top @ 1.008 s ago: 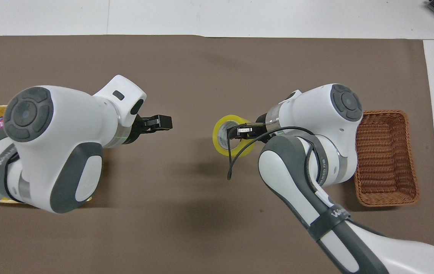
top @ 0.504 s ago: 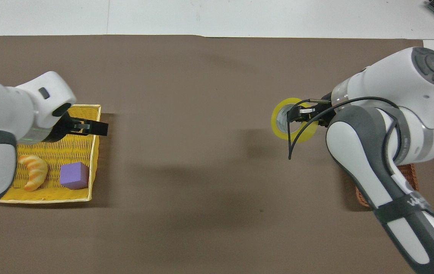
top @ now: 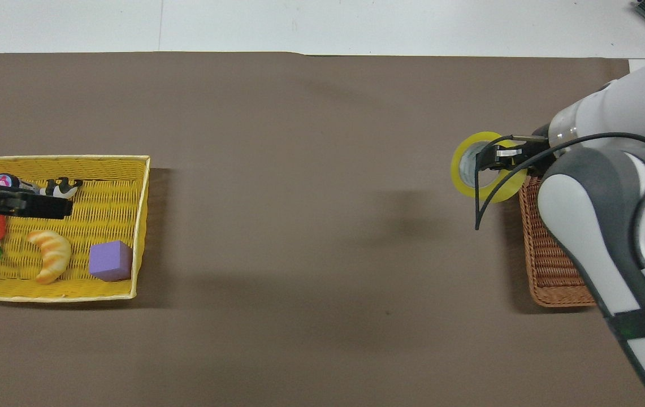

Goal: Move tape to another basket
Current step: 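Lower the tape into the wicker basket with the right gripper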

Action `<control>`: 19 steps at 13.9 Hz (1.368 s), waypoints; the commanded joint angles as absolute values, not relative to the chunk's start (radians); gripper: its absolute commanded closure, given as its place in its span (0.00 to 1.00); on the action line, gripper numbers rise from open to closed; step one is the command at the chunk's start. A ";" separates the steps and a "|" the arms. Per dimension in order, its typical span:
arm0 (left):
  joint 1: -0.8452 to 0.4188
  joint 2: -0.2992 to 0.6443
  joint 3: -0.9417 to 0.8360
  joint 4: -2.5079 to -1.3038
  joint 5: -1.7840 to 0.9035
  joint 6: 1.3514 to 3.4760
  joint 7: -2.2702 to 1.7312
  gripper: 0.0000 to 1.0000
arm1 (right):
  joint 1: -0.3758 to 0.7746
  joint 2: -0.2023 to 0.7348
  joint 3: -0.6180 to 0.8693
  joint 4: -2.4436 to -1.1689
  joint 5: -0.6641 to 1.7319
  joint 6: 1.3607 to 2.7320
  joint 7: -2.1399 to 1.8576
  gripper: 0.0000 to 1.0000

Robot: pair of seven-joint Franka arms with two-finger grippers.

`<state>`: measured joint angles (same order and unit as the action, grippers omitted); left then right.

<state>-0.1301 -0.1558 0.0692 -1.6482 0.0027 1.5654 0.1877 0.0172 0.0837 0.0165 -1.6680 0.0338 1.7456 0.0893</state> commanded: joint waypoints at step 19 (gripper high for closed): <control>-0.112 -0.041 0.055 -1.440 0.023 1.413 0.195 0.00 | -0.231 -0.069 0.018 -2.068 -0.067 1.914 -0.206 1.00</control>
<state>-0.1233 -0.0380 0.0653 -1.4500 0.0058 1.4188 0.1896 -0.2061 -0.0420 0.0099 -2.0117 -0.0399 1.8447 -0.1827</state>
